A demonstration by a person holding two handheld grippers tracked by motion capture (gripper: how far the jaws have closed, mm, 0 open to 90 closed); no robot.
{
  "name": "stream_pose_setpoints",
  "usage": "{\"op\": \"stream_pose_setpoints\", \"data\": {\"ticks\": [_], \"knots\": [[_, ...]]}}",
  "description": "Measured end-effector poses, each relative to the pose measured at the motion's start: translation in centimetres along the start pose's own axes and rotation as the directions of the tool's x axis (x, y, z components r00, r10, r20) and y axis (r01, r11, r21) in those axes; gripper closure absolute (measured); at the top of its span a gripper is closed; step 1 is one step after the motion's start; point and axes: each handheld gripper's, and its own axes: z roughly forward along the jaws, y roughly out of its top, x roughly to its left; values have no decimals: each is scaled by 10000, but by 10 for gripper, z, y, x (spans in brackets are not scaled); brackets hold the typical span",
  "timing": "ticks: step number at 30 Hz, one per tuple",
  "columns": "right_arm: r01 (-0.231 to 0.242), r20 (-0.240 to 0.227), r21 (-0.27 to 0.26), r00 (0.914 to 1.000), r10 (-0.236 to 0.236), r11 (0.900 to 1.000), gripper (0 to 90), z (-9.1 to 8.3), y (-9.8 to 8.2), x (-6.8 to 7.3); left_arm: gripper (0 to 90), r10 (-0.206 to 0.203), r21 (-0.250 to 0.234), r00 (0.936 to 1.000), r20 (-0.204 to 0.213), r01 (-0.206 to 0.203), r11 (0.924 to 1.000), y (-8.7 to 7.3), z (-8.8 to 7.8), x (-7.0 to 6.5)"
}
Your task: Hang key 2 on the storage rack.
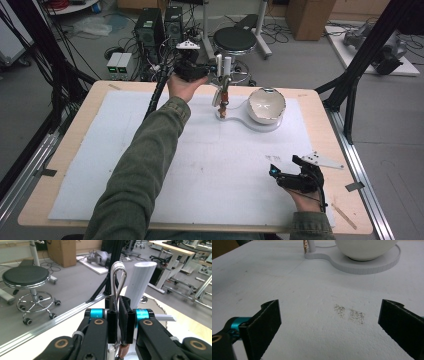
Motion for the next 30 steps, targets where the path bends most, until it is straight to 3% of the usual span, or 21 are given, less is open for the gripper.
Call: {"op": "stream_pose_setpoints", "data": {"ticks": [4,7,12,15,23,26,30], "knots": [[-30,3,56,10000,30,10000,34,0,0,0,768,27,199,10000,88,-29,9998,-1,0,0],[-68,-43,119,10000,69,9999,34,1,0,0,679,-204,-6,9992,330,204,9998,-2,-2,-1],[-36,-80,135,10000,37,9999,34,2,-1,1,525,-210,-49,9997,-88,210,9998,-1,-8,-2],[-70,-73,159,9999,72,9998,34,2,-1,1,438,-427,-230,9987,-271,421,9988,-2,-14,-1],[-15,-41,130,10000,16,9999,33,2,0,0,301,-456,-172,9976,-517,448,9988,-5,-29,2],[-37,-37,135,10000,38,9999,33,2,0,0,293,-366,-154,9982,-479,359,9992,-8,-35,2],[-83,-24,112,10000,83,9999,33,2,0,-1,214,-322,46,9984,-465,324,9995,-12,-41,1]]}}
